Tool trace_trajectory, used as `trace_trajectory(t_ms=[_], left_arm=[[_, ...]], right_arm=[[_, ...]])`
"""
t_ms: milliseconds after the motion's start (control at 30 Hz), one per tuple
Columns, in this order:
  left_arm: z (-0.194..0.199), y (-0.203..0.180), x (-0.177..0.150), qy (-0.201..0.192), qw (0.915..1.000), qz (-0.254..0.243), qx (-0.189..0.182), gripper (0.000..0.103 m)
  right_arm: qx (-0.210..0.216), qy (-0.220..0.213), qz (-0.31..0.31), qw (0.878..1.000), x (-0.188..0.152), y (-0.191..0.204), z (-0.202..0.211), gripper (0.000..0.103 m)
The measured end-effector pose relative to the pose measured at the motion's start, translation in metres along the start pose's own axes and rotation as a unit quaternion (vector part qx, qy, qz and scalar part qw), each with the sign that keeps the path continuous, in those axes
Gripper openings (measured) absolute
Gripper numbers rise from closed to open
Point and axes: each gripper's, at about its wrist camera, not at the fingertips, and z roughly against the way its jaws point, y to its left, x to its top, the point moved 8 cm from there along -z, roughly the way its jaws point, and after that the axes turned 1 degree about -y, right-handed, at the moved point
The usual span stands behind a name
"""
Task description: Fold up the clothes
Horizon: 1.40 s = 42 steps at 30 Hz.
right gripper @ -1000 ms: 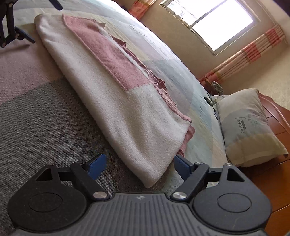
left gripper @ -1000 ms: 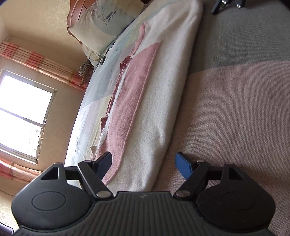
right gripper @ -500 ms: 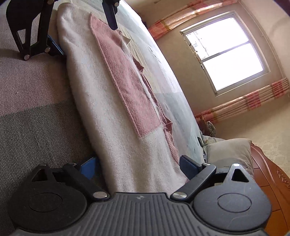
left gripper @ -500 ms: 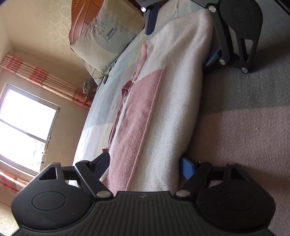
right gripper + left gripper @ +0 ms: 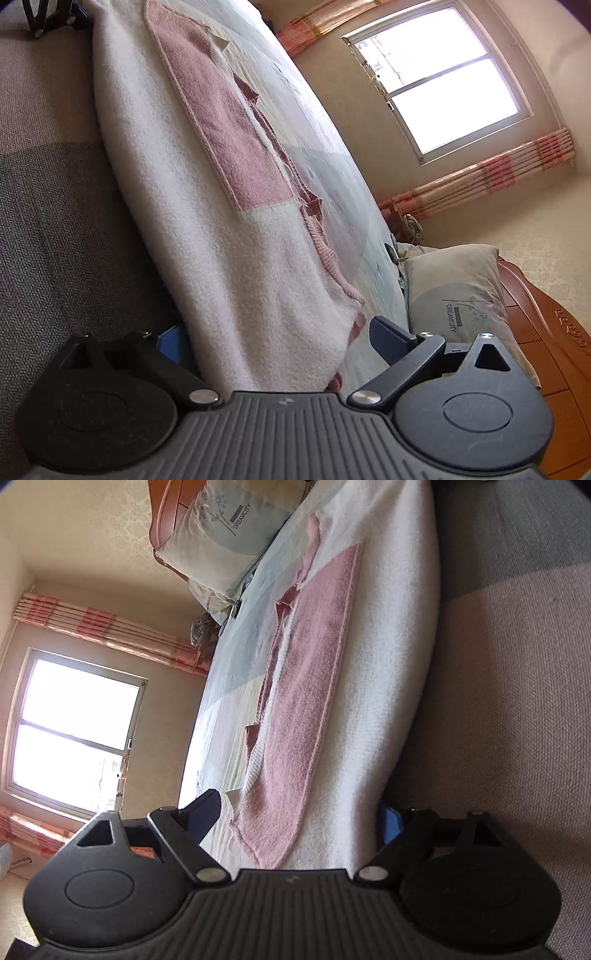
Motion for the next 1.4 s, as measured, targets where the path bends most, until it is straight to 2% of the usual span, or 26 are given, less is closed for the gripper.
trace_trajectory(t_ms=[133, 267, 367, 467, 533, 600, 667, 733, 867, 967, 1033, 1067, 1133, 1167, 1233, 1333, 1400], left_arm=[[-0.017, -0.004, 0.030, -0.020, 0.9997, -0.012, 0.006, 0.086], [-0.031, -0.010, 0.049, -0.034, 0.9990, -0.029, 0.007, 0.085], [-0.037, -0.005, 0.037, -0.037, 0.9989, -0.029, 0.008, 0.087], [-0.050, 0.006, 0.013, -0.018, 0.9997, -0.009, 0.010, 0.090], [-0.057, 0.011, 0.000, 0.005, 0.9998, -0.013, 0.014, 0.091], [-0.062, 0.012, -0.001, 0.009, 0.9990, -0.036, 0.025, 0.091], [-0.068, 0.009, 0.006, 0.007, 0.9976, -0.063, 0.029, 0.089], [-0.069, 0.005, 0.013, -0.004, 0.9951, -0.091, 0.040, 0.089], [-0.077, 0.002, 0.022, -0.008, 0.9945, -0.098, 0.038, 0.085], [-0.077, -0.006, 0.021, -0.002, 0.9959, -0.089, 0.019, 0.069], [-0.075, -0.014, 0.019, 0.001, 0.9962, -0.087, 0.006, 0.042], [-0.076, -0.018, 0.019, 0.000, 0.9958, -0.091, 0.005, 0.036], [-0.076, -0.026, 0.017, 0.003, 0.9955, -0.094, 0.007, 0.010], [-0.077, -0.029, 0.017, 0.005, 0.9956, -0.093, 0.010, 0.006], [-0.077, -0.031, 0.016, 0.008, 0.9961, -0.087, 0.013, 0.006], [-0.079, -0.028, 0.016, 0.009, 0.9964, -0.084, 0.007, 0.007], [-0.080, -0.027, 0.017, 0.012, 0.9962, -0.086, 0.004, 0.008]], right_arm=[[-0.013, -0.001, 0.013, 1.000, 0.009, 0.001, -0.011, 0.100], [-0.008, -0.028, 0.029, 0.999, 0.032, 0.014, -0.015, 0.100], [-0.003, -0.035, 0.032, 0.999, 0.036, 0.015, -0.019, 0.100], [-0.009, -0.012, 0.015, 1.000, 0.015, 0.002, -0.032, 0.101], [-0.018, 0.008, -0.003, 1.000, -0.002, -0.008, -0.039, 0.102], [-0.017, 0.017, -0.016, 1.000, -0.011, -0.014, -0.045, 0.103], [-0.020, 0.018, -0.003, 1.000, -0.008, -0.012, -0.049, 0.103], [-0.030, 0.009, 0.036, 0.999, 0.004, -0.005, -0.054, 0.102], [-0.027, -0.006, 0.080, 0.996, 0.020, 0.008, -0.057, 0.095], [-0.017, -0.011, 0.092, 0.996, 0.025, 0.014, -0.060, 0.088], [-0.013, -0.009, 0.086, 0.996, 0.025, 0.016, -0.061, 0.085], [-0.012, -0.010, 0.083, 0.996, 0.024, 0.016, -0.062, 0.082], [-0.009, -0.011, 0.077, 0.997, 0.023, 0.019, -0.061, 0.075], [-0.008, -0.011, 0.077, 0.997, 0.023, 0.022, -0.061, 0.070], [-0.006, -0.011, 0.080, 0.997, 0.023, 0.027, -0.060, 0.060], [0.004, -0.010, 0.090, 0.996, 0.023, 0.037, -0.061, 0.038], [0.009, -0.010, 0.106, 0.994, 0.023, 0.046, -0.063, 0.017]])
